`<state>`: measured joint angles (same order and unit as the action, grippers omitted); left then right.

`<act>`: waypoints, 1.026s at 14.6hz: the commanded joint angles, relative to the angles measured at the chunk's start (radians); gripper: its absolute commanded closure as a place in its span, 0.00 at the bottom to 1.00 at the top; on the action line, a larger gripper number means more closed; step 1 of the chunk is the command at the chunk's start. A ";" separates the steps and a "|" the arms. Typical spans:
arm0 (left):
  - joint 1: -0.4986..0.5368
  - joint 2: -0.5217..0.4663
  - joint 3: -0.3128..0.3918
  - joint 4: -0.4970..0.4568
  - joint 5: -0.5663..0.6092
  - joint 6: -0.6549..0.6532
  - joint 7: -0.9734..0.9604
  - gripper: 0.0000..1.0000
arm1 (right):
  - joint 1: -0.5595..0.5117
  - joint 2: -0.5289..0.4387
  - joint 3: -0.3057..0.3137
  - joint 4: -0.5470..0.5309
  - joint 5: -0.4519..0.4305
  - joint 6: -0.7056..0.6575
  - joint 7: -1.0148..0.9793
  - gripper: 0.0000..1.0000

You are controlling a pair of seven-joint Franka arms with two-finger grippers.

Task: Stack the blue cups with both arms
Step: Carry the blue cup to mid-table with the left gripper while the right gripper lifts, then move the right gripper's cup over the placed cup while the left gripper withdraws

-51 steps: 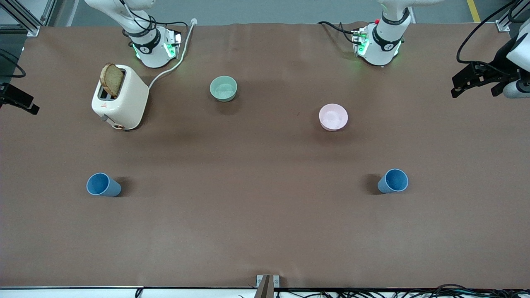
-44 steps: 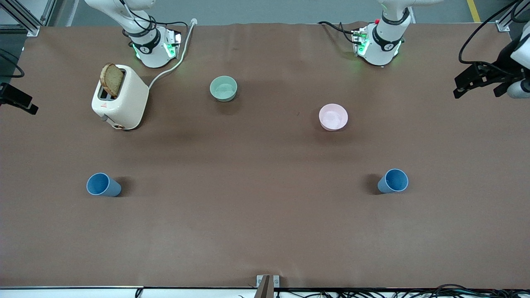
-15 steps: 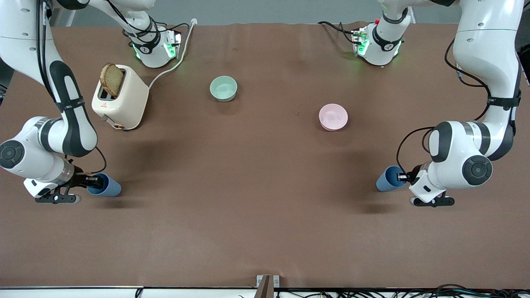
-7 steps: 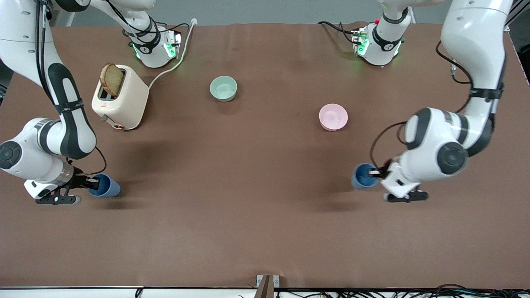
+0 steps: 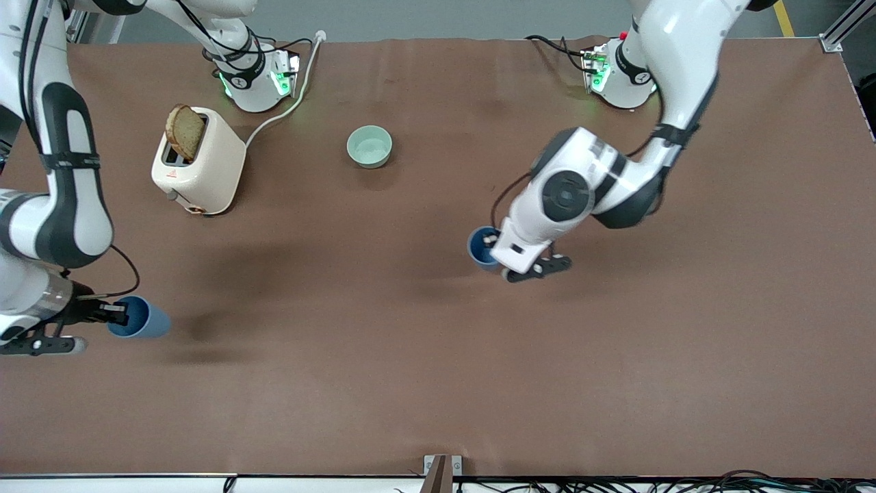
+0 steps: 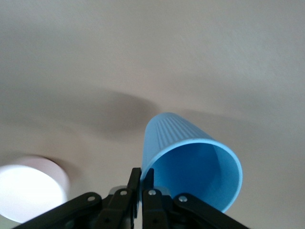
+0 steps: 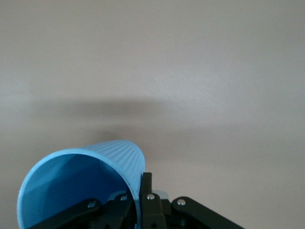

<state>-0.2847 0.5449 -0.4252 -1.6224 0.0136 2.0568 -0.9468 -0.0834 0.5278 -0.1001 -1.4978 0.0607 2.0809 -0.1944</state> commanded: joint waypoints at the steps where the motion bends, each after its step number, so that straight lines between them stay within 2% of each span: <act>1: -0.072 0.035 0.005 0.010 -0.004 0.031 -0.116 1.00 | 0.054 -0.020 0.008 0.060 0.001 -0.071 0.155 0.99; 5: -0.126 0.092 0.005 0.010 -0.001 0.111 -0.190 0.98 | 0.149 -0.035 0.017 0.076 0.011 -0.097 0.396 0.99; 7: -0.134 0.104 0.005 0.010 0.000 0.126 -0.205 0.90 | 0.168 -0.058 0.077 0.076 0.005 -0.122 0.539 0.99; 8: -0.134 0.102 0.005 0.010 0.000 0.126 -0.208 0.65 | 0.166 -0.071 0.114 0.076 0.005 -0.137 0.600 0.99; 9: -0.131 0.095 0.005 0.012 0.000 0.126 -0.214 0.16 | 0.166 -0.078 0.147 0.074 0.005 -0.151 0.660 0.99; 10: -0.128 0.083 0.008 0.019 0.002 0.125 -0.216 0.00 | 0.168 -0.081 0.192 0.074 0.004 -0.157 0.723 0.99; 11: -0.117 0.070 0.008 0.038 0.002 0.109 -0.216 0.00 | 0.168 -0.097 0.232 0.073 0.002 -0.163 0.786 0.99; 14: -0.049 -0.054 0.013 0.076 0.003 -0.025 -0.211 0.00 | 0.168 -0.153 0.350 0.070 0.001 -0.257 0.894 0.99; 15: -0.012 -0.100 0.013 0.093 0.005 -0.083 -0.208 0.00 | 0.169 -0.164 0.409 0.068 0.001 -0.283 0.942 0.99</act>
<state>-0.3591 0.5672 -0.4155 -1.5355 0.0138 2.0848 -1.1462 0.0989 0.4189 0.2184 -1.4037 0.0610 1.8462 0.6654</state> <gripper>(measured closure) 0.392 0.965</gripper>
